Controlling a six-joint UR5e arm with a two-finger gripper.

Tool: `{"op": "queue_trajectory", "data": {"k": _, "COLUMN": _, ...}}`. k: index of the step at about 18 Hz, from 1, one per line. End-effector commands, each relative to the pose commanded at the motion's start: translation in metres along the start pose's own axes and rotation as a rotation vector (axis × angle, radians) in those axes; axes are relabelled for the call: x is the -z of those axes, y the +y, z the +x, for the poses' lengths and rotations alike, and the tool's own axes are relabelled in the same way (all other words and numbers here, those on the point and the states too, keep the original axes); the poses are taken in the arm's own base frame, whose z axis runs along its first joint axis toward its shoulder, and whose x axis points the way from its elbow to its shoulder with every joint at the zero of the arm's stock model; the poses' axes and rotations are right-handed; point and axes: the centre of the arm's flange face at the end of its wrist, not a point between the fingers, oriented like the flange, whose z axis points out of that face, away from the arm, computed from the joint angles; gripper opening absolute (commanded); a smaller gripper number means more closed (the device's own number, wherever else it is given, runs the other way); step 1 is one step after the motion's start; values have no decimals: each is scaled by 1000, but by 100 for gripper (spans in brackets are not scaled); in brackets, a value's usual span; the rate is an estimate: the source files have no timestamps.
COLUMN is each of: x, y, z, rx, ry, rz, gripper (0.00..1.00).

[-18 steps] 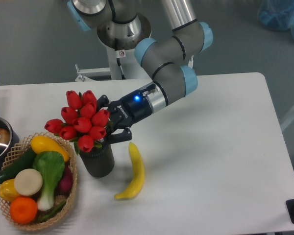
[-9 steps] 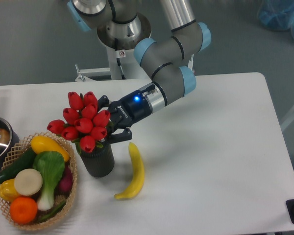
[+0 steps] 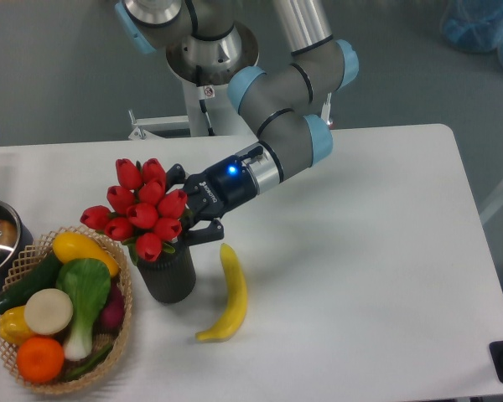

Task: Insert the flowers into the vase
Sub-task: 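Push the tulip bunch further down into the vase, adjusting its position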

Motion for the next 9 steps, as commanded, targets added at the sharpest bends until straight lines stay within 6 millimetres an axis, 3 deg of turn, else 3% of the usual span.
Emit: {"op": "queue_trajectory", "data": {"k": 9, "x": 1, "y": 13, "z": 2, "rx": -6, "ry": -2, "rz": 0, "gripper": 50}}
